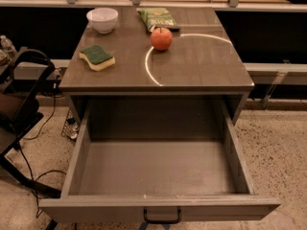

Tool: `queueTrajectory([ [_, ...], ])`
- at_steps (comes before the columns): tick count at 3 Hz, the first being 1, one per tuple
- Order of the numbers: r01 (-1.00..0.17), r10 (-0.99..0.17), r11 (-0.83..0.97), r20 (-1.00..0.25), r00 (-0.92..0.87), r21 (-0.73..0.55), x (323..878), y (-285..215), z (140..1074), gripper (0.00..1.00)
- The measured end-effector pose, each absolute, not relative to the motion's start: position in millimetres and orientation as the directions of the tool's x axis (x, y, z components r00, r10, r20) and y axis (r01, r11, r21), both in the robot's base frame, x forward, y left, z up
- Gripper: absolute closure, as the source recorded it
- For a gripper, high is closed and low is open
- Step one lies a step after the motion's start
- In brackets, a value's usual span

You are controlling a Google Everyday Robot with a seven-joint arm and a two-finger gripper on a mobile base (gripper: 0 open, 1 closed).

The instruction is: Close top drawer

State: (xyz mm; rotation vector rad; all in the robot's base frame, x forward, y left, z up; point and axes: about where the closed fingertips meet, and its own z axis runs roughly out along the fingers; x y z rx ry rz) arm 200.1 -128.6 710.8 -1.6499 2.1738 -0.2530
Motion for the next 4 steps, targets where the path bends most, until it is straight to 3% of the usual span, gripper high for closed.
queueTrajectory([
  [2, -0.910, -0.933, 0.267, -0.320, -0.162, -0.318, 250, -99, 652, 1.00],
  [4, -0.901, -0.935, 0.255, -0.328, -0.137, -0.351, 284, -104, 638, 1.00],
])
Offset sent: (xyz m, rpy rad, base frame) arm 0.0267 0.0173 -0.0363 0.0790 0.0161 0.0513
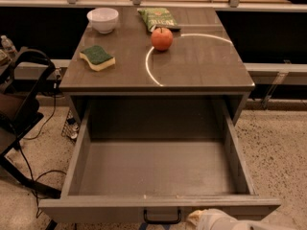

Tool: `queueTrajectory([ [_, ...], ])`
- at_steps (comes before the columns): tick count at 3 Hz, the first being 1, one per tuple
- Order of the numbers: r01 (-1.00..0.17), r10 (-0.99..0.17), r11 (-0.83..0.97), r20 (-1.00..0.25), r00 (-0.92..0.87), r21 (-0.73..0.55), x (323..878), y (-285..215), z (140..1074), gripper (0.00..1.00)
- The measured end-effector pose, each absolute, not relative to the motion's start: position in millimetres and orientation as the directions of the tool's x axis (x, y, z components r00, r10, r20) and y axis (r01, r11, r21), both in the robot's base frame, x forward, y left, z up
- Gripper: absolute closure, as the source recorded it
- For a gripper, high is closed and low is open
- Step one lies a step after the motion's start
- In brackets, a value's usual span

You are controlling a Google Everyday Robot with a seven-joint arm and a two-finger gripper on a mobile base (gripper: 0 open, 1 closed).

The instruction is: Close top drawer

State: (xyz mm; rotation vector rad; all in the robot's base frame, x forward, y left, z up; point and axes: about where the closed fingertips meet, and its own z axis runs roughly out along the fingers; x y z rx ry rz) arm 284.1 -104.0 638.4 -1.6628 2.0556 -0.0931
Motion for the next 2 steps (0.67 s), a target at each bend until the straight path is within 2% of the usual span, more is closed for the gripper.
queueTrajectory([
  [1, -0.890, -0.927, 0.262, -0.355, -0.124, -0.372, 321.6, -111.3, 629.9, 1.00],
  [2, -0.890, -0.927, 0.262, -0.355, -0.124, -0.372, 321.6, -111.3, 629.9, 1.00],
])
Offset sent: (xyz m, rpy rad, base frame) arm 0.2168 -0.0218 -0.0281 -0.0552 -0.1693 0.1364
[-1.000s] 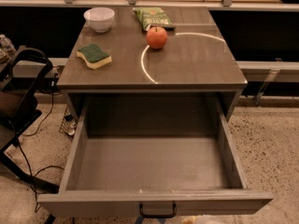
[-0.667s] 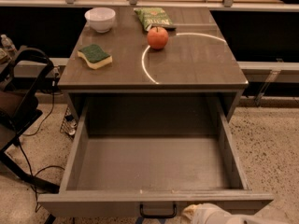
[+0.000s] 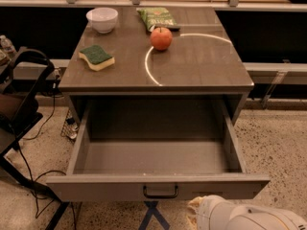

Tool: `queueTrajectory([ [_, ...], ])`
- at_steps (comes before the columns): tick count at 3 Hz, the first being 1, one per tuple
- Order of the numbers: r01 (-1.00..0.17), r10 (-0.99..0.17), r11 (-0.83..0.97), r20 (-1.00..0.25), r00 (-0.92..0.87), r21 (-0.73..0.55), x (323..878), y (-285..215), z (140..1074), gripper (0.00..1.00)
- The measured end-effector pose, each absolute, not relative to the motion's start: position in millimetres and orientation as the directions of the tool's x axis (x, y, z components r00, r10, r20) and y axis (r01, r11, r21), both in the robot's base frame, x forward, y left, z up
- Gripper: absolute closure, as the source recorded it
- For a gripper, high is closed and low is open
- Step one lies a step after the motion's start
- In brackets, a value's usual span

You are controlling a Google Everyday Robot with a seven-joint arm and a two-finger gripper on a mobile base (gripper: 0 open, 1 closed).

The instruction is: Close top drawer

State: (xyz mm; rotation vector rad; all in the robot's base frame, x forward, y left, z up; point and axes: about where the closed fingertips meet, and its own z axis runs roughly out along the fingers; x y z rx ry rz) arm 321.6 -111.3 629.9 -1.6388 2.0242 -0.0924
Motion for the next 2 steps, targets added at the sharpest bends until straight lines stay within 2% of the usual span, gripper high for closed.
queueTrajectory([
  [1, -0.883, -0.931, 0.209, -0.363, -0.047, -0.419, 388.3, -107.7, 636.3, 1.00],
  [2, -0.882, -0.930, 0.205, -0.364, -0.041, -0.424, 393.7, -107.1, 636.0, 1.00],
])
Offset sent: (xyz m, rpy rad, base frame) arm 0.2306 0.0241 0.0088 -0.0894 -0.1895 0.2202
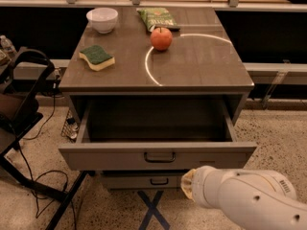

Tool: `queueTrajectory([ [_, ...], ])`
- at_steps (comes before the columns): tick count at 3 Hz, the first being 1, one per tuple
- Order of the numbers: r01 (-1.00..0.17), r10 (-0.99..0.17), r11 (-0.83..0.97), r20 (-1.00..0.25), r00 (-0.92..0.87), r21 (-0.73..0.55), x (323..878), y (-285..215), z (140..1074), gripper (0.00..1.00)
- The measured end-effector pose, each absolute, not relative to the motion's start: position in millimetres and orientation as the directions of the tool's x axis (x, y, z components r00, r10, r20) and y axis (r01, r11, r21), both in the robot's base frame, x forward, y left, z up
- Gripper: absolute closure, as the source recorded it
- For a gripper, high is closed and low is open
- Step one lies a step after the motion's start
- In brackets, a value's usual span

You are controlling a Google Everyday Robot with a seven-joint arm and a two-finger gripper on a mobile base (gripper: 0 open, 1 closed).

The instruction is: Close top drawer

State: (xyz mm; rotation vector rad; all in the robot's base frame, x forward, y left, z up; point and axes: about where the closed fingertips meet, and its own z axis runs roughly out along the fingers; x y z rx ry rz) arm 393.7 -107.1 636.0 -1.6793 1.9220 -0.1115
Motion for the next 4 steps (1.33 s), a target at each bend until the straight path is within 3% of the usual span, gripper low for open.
queueTrajectory([
  [4, -0.852, -0.928, 0.126, -0.365, 0.080, -0.508, 516, -100, 642, 1.00],
])
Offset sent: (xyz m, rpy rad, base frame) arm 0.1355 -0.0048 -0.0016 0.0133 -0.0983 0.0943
